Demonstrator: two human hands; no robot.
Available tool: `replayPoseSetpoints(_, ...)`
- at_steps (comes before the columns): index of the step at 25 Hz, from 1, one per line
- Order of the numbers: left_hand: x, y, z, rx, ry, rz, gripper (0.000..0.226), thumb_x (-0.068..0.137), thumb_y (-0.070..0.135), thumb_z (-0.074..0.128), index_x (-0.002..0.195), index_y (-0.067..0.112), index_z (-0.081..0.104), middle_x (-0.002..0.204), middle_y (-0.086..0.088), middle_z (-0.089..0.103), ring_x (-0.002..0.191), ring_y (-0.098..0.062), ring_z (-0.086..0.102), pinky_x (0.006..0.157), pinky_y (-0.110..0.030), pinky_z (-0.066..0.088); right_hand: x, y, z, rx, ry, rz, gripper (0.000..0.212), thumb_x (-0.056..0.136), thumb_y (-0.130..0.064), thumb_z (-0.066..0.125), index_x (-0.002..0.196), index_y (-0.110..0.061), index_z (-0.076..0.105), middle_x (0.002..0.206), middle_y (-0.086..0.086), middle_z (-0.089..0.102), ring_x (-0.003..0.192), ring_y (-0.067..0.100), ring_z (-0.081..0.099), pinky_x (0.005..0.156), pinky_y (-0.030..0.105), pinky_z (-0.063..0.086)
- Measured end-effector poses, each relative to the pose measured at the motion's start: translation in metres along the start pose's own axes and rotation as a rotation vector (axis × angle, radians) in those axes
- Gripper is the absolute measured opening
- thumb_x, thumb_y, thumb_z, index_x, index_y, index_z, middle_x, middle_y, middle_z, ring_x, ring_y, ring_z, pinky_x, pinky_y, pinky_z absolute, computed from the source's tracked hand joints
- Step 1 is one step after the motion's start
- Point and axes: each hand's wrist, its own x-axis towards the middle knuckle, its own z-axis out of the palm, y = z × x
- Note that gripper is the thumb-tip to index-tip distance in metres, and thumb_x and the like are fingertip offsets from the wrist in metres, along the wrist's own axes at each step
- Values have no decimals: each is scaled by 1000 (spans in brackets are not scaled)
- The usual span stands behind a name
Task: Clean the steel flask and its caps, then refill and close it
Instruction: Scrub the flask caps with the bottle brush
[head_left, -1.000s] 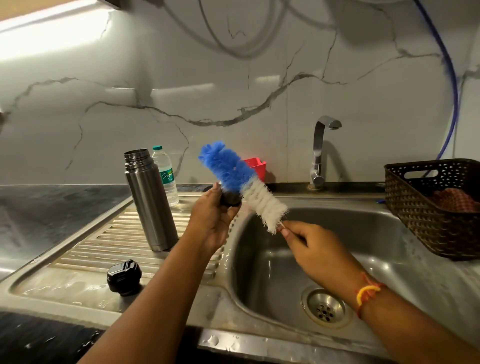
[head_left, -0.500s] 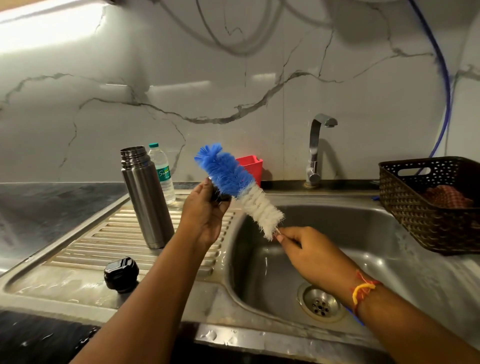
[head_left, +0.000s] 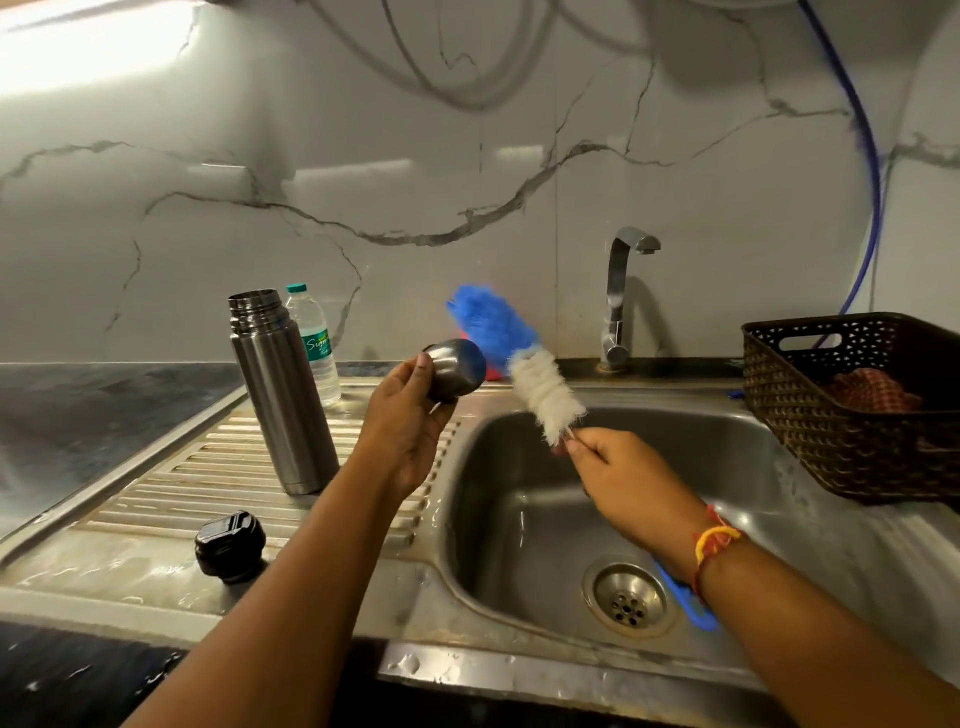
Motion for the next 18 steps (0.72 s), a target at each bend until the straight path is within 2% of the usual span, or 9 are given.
replayPoseSetpoints(3, 2, 5, -3, 112, -4, 98, 20, 107, 19, 48, 112, 12, 66, 104, -3, 76, 98, -8, 71, 88, -20, 52, 2, 13, -4, -67, 25, 62, 29, 103, -30, 42, 103, -16, 67, 71, 4, 59, 65, 18, 53, 61, 32, 40)
replayPoseSetpoints(5, 1, 0, -3, 186, -13, 124, 18, 106, 19, 49, 107, 17, 67, 102, 2, 75, 101, -6, 67, 93, -21, 46, 6, 14, -5, 15, 35, 137, 31, 103, -29, 41, 97, -13, 66, 70, 5, 56, 62, 18, 49, 57, 31, 37)
replayPoseSetpoints(8, 2, -1, -4, 109, -29, 79, 13, 107, 23, 48, 106, 19, 61, 114, -5, 70, 115, -19, 63, 112, -41, 41, 7, 10, -6, 251, 10, 214, 27, 98, -18, 40, 89, -14, 65, 67, 6, 51, 54, 15, 42, 49, 30, 33)
replayPoseSetpoints(11, 5, 1, -6, -28, -20, 2, 9, 107, 26, 49, 109, 21, 56, 122, -13, 67, 118, -33, 65, 108, -56, 46, -2, 4, -8, 365, -38, 191, 21, 102, -20, 41, 98, -13, 60, 72, 7, 49, 53, 13, 39, 45, 26, 33)
replayPoseSetpoints(13, 5, 1, -7, -68, -7, 5, 8, 104, 24, 56, 111, 21, 55, 129, -17, 64, 121, -36, 64, 102, -60, 51, -8, -1, -9, 330, -67, 153, 17, 103, -26, 43, 104, -19, 57, 74, 5, 52, 55, 11, 41, 44, 22, 35)
replayPoseSetpoints(15, 6, 1, -10, -63, 26, 37, 23, 98, 17, 65, 116, 23, 52, 130, -20, 60, 120, -36, 64, 97, -57, 55, -8, -1, -9, 202, -61, 103, 17, 103, -31, 44, 103, -22, 58, 73, 1, 54, 56, 8, 44, 46, 20, 35)
replayPoseSetpoints(18, 11, 1, -14, -61, 88, 66, 53, 92, 10, 72, 135, 20, 43, 125, -14, 58, 110, -25, 66, 86, -36, 59, -3, 2, -8, 172, -13, 109, 23, 103, -30, 43, 98, -18, 62, 70, 0, 54, 57, 9, 45, 51, 25, 33)
